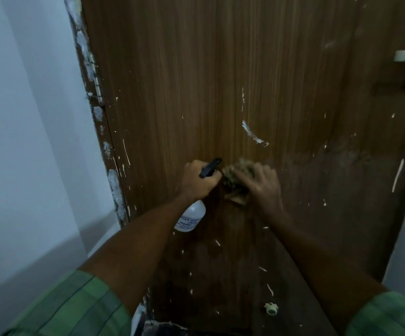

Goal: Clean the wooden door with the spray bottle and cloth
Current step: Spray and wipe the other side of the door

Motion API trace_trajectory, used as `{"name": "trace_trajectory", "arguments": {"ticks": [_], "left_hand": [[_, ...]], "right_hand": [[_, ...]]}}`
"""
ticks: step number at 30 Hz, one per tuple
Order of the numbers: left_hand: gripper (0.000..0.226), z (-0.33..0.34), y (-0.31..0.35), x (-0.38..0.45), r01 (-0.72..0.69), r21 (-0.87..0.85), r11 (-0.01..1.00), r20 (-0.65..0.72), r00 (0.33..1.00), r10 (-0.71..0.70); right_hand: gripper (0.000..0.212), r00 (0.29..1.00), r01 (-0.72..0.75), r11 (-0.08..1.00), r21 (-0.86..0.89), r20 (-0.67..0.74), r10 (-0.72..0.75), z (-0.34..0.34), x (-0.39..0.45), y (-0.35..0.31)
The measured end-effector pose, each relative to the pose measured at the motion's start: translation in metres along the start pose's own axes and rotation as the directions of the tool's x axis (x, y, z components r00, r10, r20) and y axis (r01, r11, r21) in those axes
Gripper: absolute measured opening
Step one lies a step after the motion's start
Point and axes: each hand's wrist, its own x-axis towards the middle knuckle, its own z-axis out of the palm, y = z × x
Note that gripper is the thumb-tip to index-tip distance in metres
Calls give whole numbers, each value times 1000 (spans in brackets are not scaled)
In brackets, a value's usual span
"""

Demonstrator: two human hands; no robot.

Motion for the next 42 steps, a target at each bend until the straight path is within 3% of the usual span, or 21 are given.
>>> {"name": "trace_trajectory", "arguments": {"ticks": [3, 4, 6, 8, 10, 11, 13, 15, 17, 20, 25, 28, 31, 34, 36, 39, 40, 42], "left_hand": [[30, 4, 6, 0, -8, -14, 1000, 33, 999, 8], [31, 6, 9, 0, -21, -16, 1000, 40, 999, 22], [32, 12, 14, -1, -41, -3, 999, 48, 998, 41], [32, 16, 18, -2, -23, 1, 1000, 36, 999, 23], [31, 19, 21, -5, -3, -19, 1000, 19, 1000, 3], [31, 21, 25, -8, -2, -27, 1000, 8, 1000, 2], [35, 24, 32, -14, 12, -43, 999, -22, 1000, -13], [34, 30, 38, -22, 5, -62, 998, 7, 1000, -4], [30, 37, 43, -27, 9, -59, 998, 50, 999, -6], [34, 44, 39, -25, 32, -64, 997, 50, 998, -29], [35, 72, 35, -33, 5, 78, 997, 163, 986, -17], [35, 88, 42, -40, 50, 150, 987, 145, 987, -72], [37, 94, 46, -35, 52, 163, 985, 122, 990, -73], [36, 96, 46, -27, 35, 65, 997, 72, 997, -39], [35, 97, 48, -23, 41, 30, 999, 46, 998, -42], [33, 103, 56, -17, 65, -15, 998, 1, 998, -64], [32, 108, 57, -15, 71, -36, 997, -14, 997, -72], [27, 117, 61, -12, 86, -96, 992, -26, 996, -89]], "right_hand": [[80, 953, 249, 967, -58, 195, -234, 0, -39, 18], [80, 954, 247, 966, -80, 192, -229, -5, -30, 26], [67, 997, 42, 997, -65, 67, -38, -21, 5, 33], [56, 972, -213, 977, -32, -106, 208, -34, 31, 37], [54, 953, -283, 959, -16, -114, 280, -30, 23, 30], [55, 968, -241, 970, -11, -71, 240, -28, 9, 27], [61, 990, 7, 999, -40, 144, -1, -22, -24, 26], [69, 904, 243, 966, -87, 383, -192, -34, -35, 34], [72, 932, 200, 971, -129, 332, -147, -54, -9, 47], [65, 984, -99, 984, -146, 131, 119, -87, 42, 64], [66, 961, 117, 961, -250, 273, -46, -107, 56, 96], [68, 950, 135, 956, -262, 308, -49, -110, 53, 100], [63, 978, 51, 974, -220, 211, -3, -104, 48, 95], [64, 981, -112, 985, -135, 141, 131, -85, 15, 85], [67, 975, -19, 993, -115, 217, 43, -69, -22, 81], [75, 862, 351, 923, -157, 439, -253, -62, -53, 97], [74, 867, 371, 912, -172, 417, -274, -66, -49, 107], [65, 953, 226, 952, -208, 249, -172, -81, -25, 118]]}}
